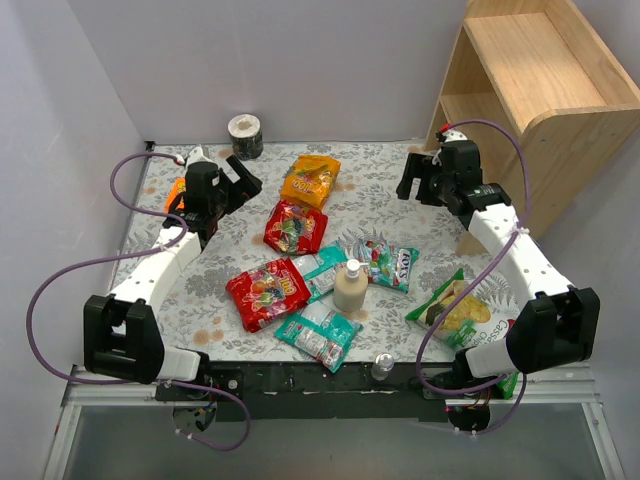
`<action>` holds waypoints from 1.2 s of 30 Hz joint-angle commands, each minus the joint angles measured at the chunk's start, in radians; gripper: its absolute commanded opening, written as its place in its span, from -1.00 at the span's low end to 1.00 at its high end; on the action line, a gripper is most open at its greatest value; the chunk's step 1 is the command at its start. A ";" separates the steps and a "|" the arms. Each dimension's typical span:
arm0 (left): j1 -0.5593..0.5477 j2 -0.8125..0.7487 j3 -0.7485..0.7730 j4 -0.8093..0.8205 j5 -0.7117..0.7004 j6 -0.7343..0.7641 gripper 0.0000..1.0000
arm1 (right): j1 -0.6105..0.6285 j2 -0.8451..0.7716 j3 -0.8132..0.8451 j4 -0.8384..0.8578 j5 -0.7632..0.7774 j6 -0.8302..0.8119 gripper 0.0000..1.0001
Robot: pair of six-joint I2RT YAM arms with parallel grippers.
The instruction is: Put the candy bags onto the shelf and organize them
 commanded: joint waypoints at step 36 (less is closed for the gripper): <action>0.004 -0.149 -0.105 0.075 0.130 0.051 0.96 | 0.216 0.528 0.353 0.199 -0.330 0.070 0.96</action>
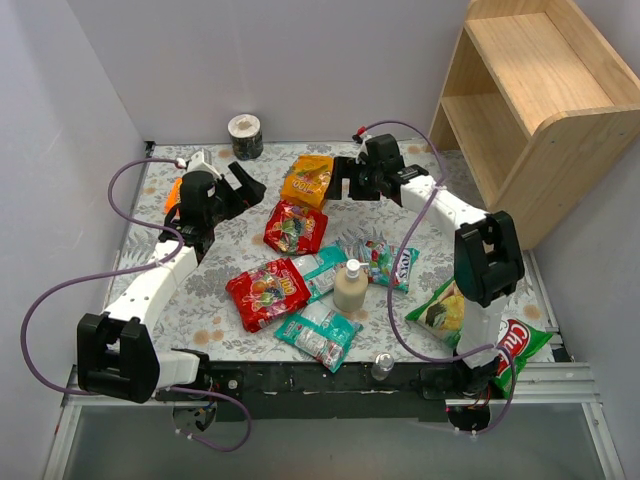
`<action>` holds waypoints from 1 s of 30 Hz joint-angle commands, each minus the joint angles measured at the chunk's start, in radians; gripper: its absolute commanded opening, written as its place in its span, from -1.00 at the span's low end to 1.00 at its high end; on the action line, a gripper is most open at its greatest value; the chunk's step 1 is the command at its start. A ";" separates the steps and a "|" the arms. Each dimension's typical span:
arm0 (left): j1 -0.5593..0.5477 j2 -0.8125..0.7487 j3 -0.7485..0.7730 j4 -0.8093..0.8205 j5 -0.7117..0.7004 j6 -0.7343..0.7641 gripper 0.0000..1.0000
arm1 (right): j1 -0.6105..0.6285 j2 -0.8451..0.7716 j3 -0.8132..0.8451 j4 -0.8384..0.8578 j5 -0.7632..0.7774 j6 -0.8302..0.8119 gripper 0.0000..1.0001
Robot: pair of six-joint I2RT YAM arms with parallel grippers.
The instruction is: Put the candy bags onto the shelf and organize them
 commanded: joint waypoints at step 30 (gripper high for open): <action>0.002 -0.028 -0.025 -0.017 0.145 0.003 0.96 | 0.008 0.398 0.243 0.356 0.076 0.173 0.46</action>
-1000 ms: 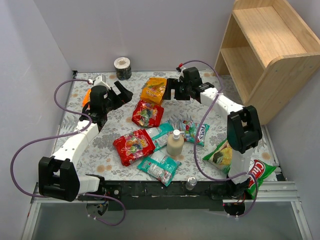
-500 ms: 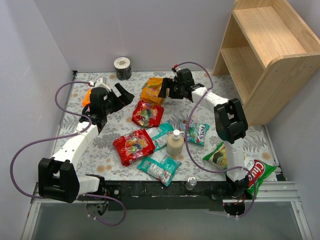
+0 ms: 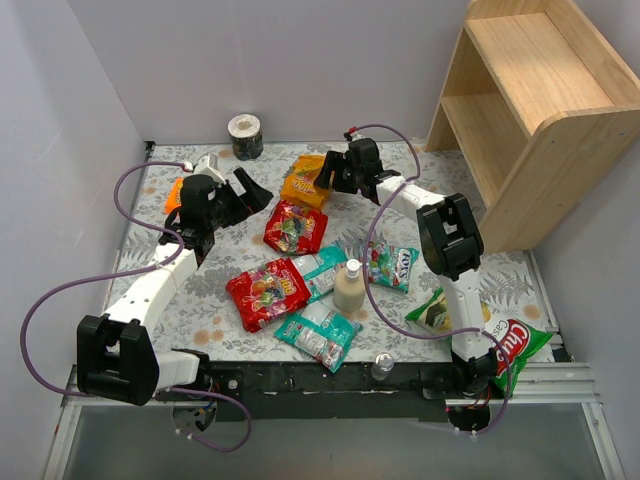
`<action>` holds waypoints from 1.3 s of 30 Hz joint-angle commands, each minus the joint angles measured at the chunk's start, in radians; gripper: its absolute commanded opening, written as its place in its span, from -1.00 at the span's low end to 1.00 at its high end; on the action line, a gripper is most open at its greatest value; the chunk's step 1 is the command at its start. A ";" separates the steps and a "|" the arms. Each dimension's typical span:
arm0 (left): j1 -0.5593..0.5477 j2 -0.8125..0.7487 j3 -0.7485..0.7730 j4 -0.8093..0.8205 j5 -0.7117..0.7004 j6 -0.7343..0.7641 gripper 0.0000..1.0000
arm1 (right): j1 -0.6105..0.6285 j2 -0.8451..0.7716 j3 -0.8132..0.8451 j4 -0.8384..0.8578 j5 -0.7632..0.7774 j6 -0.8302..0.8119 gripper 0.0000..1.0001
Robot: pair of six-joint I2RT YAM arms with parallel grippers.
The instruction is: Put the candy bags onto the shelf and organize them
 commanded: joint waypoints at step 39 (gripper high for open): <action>0.003 0.007 0.000 -0.011 -0.002 0.012 0.96 | -0.021 -0.455 0.096 0.140 0.147 -0.123 -0.97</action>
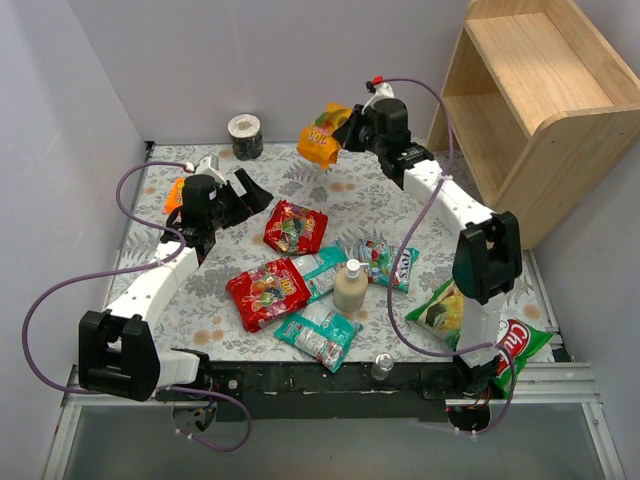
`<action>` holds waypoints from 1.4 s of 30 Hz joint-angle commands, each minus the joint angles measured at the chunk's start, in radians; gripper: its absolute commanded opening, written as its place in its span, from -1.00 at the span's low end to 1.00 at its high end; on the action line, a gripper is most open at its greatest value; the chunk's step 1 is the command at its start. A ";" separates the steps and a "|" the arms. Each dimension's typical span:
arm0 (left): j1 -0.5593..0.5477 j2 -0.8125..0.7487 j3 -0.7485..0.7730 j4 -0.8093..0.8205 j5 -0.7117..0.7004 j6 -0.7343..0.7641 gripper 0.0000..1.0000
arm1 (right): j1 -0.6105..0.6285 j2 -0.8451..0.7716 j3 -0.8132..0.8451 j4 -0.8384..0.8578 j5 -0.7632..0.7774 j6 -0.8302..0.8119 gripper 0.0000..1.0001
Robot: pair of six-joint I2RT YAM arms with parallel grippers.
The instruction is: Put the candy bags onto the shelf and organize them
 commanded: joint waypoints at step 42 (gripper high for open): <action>-0.017 -0.039 -0.041 0.067 0.143 0.029 0.96 | -0.612 -0.197 0.480 0.106 -0.033 -0.137 -0.88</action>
